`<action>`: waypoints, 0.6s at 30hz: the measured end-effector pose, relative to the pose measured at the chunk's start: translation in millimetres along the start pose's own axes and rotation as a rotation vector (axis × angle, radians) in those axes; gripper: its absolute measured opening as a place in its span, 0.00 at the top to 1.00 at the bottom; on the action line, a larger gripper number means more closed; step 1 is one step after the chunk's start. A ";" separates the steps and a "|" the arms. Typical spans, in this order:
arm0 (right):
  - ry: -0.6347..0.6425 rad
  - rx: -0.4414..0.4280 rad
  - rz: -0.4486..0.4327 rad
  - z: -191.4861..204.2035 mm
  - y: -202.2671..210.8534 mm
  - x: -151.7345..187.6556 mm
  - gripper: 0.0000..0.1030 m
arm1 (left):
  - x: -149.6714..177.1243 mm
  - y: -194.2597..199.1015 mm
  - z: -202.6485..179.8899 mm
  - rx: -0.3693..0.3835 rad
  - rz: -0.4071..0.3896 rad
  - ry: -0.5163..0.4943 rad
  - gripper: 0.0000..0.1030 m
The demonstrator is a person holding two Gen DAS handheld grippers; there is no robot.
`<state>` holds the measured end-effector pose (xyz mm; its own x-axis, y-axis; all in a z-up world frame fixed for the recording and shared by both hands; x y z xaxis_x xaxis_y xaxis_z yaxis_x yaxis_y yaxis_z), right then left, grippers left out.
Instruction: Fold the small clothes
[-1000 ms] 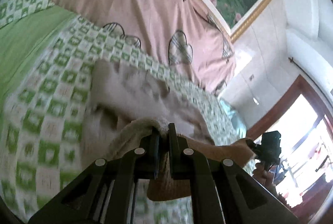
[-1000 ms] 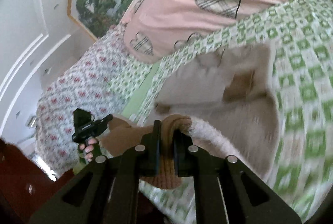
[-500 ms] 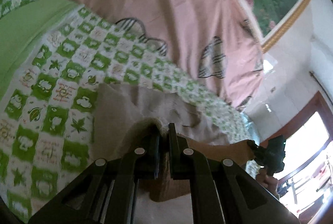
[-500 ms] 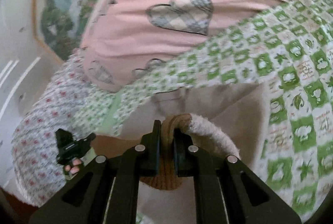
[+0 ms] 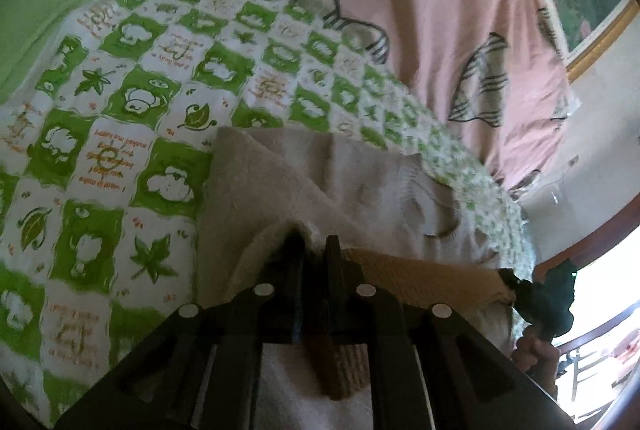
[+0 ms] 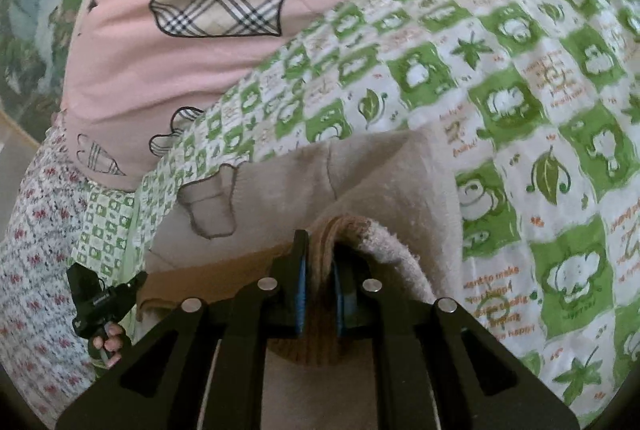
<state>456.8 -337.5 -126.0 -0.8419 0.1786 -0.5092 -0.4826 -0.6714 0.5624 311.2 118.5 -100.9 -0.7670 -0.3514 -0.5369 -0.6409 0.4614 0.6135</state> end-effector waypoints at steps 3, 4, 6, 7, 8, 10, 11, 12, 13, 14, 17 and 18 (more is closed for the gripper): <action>0.012 0.011 -0.062 7.3 25.1 -0.9 0.66 | 14.9 28.9 -19.2 0.020 -0.019 -0.033 0.77; 0.025 0.025 -0.094 9.9 35.8 -1.4 0.54 | 21.6 38.8 -27.8 0.036 -0.025 -0.047 0.75; 0.055 0.020 -0.142 21.6 56.8 2.0 0.50 | 39.8 51.6 -49.4 0.071 -0.016 -0.085 0.73; 0.078 -0.002 -0.148 30.7 64.3 6.7 0.50 | 52.1 53.6 -63.3 0.093 -0.001 -0.111 0.71; 0.106 -0.019 -0.143 40.2 67.4 12.6 0.50 | 59.3 52.4 -73.2 0.108 0.013 -0.129 0.70; 0.216 -0.048 -0.075 66.8 61.0 36.3 0.50 | 80.7 39.4 -97.9 0.133 0.074 -0.187 0.68; 0.261 -0.057 -0.024 77.1 51.9 48.8 0.50 | 89.1 29.1 -107.6 0.133 0.107 -0.212 0.68; 0.303 -0.068 0.036 86.9 40.0 62.9 0.50 | 96.3 16.0 -116.3 0.129 0.140 -0.240 0.68; 0.338 -0.083 0.088 95.3 27.9 75.5 0.50 | 99.6 4.9 -121.1 0.113 0.161 -0.261 0.68; 0.370 -0.093 0.128 101.1 16.9 84.9 0.51 | 101.2 -9.6 -123.0 0.082 0.183 -0.282 0.68; 0.453 -0.039 0.235 103.4 -21.2 98.5 0.52 | 95.5 -38.3 -118.5 0.051 0.227 -0.289 0.69; 0.464 -0.017 0.256 100.5 -30.6 96.7 0.52 | 89.1 -46.9 -111.6 0.027 0.231 -0.293 0.72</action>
<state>365.9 -227.4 -127.0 -0.7353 -0.3271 -0.5936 -0.2677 -0.6644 0.6978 269.3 -25.3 -112.9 -0.8470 0.0102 -0.5315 -0.4481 0.5242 0.7242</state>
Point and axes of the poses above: each gripper's, at about its wrist camera, not at the fingertips, and y roughly against the way its jaws point, z to its left, x to its underside, the point moved 9 cm from there along -y, roughly the way its jaws point
